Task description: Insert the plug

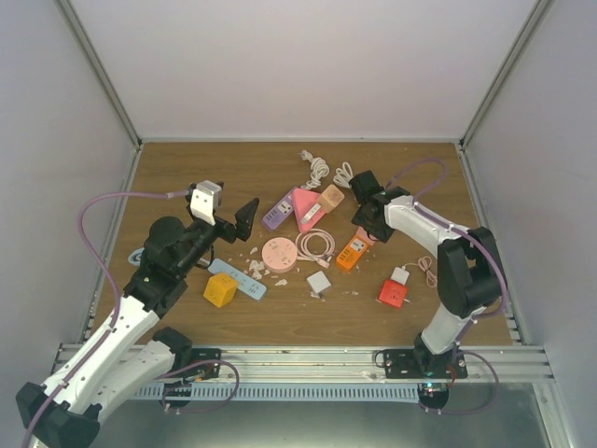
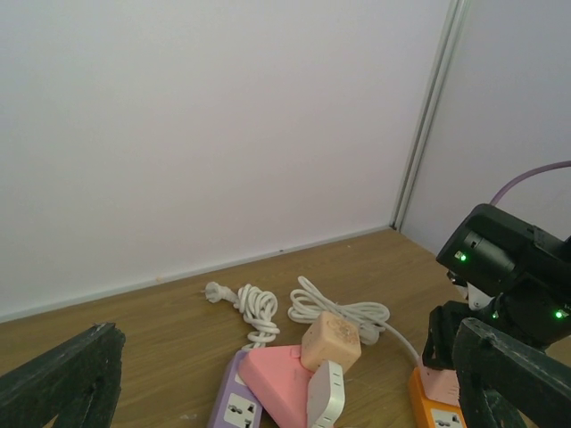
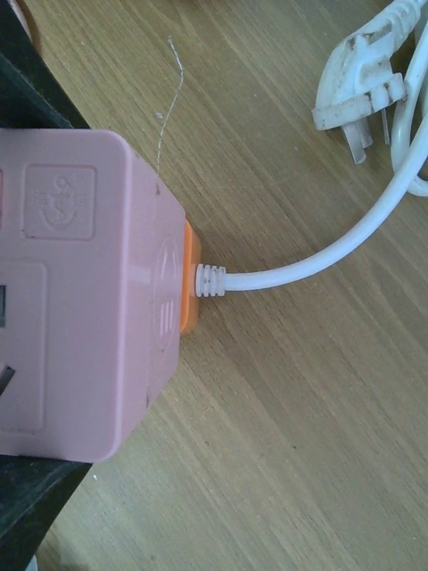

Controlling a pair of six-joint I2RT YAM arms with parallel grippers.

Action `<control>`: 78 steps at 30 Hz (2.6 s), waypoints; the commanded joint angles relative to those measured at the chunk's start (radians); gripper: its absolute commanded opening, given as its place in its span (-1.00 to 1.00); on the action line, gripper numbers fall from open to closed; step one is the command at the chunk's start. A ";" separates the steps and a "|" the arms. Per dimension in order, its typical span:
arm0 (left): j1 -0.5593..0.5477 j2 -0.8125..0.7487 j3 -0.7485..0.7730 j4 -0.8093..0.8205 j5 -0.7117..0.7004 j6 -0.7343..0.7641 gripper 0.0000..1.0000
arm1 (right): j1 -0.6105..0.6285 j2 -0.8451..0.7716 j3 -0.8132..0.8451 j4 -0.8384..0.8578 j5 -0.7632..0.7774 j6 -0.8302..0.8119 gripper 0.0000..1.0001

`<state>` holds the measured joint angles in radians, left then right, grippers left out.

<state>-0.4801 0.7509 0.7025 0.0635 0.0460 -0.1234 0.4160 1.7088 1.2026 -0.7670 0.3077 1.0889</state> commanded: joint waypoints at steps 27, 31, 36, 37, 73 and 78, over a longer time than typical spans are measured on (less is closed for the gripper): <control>0.024 0.024 -0.009 0.048 0.000 -0.004 0.98 | 0.020 0.215 -0.158 0.040 0.129 0.089 -0.29; 0.027 0.030 -0.009 0.048 0.000 -0.005 0.98 | 0.032 0.228 -0.150 0.040 0.152 0.095 -0.30; 0.027 0.034 -0.009 0.047 0.001 -0.002 0.98 | 0.007 0.221 -0.100 0.083 0.162 -0.070 -0.27; 0.028 0.037 -0.008 0.047 0.001 -0.003 0.98 | -0.004 0.222 -0.091 0.117 0.134 -0.147 -0.25; 0.029 0.037 -0.006 0.038 -0.002 -0.002 0.98 | -0.118 0.096 0.067 0.145 -0.013 -0.412 0.56; 0.029 0.040 -0.006 0.037 -0.003 -0.002 0.98 | -0.127 0.137 0.107 0.138 -0.002 -0.410 0.44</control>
<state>-0.4572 0.7948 0.7025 0.0628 0.0471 -0.1230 0.3088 1.8263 1.2644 -0.6281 0.2878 0.6689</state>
